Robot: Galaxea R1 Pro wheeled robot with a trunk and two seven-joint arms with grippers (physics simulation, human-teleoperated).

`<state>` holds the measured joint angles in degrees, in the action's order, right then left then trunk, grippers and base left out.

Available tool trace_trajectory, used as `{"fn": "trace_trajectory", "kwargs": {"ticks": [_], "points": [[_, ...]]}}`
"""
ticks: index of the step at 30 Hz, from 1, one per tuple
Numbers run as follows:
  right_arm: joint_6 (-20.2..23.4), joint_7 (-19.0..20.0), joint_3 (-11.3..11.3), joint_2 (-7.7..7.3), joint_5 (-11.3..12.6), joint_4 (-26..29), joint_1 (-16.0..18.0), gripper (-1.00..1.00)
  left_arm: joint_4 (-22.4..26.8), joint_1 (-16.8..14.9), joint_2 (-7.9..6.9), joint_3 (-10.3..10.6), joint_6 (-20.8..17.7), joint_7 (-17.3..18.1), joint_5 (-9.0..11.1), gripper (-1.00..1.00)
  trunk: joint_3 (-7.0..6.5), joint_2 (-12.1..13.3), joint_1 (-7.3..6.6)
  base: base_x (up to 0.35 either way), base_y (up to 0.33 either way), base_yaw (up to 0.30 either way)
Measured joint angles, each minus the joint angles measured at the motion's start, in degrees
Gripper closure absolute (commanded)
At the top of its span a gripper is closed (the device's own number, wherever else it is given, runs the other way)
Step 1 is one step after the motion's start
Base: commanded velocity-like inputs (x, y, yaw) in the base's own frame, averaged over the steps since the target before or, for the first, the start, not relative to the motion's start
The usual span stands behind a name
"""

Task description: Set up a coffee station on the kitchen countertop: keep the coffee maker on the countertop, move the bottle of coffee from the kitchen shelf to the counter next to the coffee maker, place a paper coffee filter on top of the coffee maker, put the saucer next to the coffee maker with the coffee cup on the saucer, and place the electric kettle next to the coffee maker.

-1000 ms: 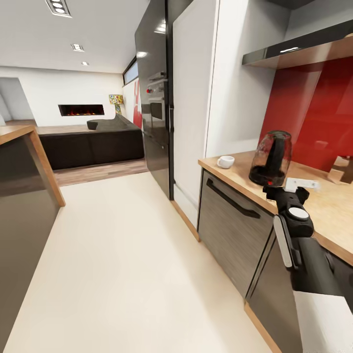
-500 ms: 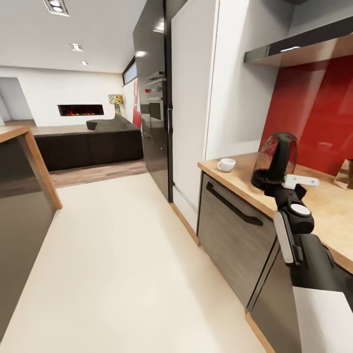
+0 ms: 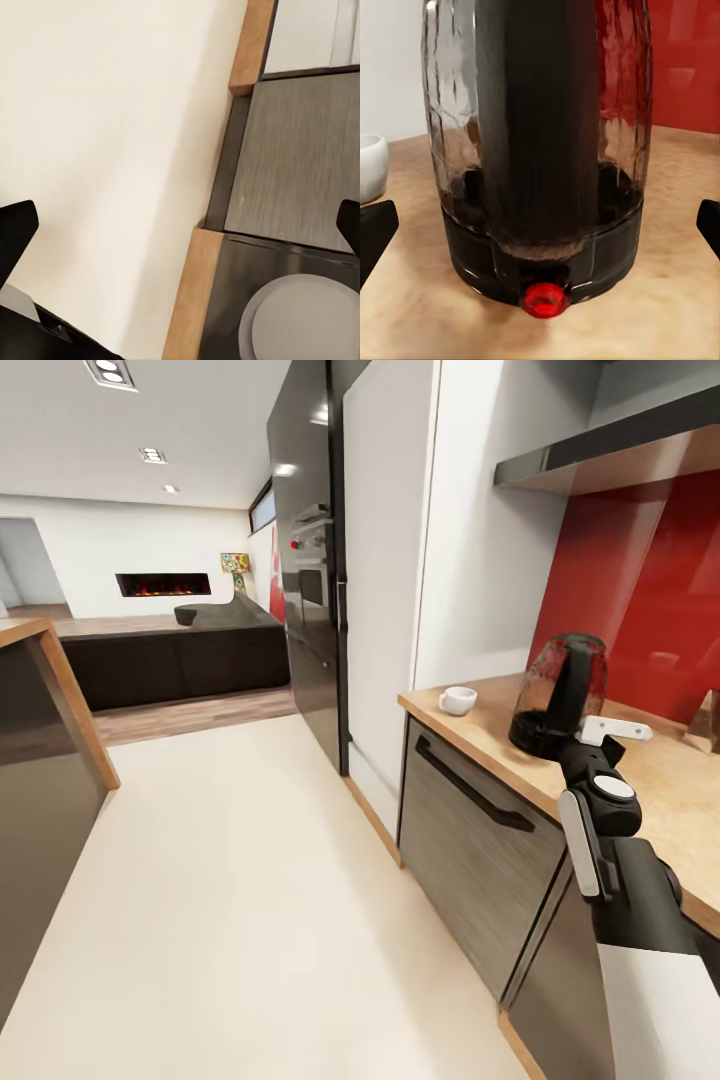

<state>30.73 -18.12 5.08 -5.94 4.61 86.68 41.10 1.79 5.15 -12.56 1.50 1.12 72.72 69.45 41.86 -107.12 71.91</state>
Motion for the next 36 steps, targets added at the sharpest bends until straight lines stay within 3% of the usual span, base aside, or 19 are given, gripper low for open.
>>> {"fn": "trace_trajectory", "kwargs": {"ticks": [36], "points": [[1.61, -0.08, 0.07, 0.0, 0.0, 0.03, 3.31, -1.0, 0.03, 0.0, 0.0, -0.08, 0.0, 0.0, 0.01, -1.0, 0.0, 0.0, -0.01, 0.043, 0.0, 0.0]]}}
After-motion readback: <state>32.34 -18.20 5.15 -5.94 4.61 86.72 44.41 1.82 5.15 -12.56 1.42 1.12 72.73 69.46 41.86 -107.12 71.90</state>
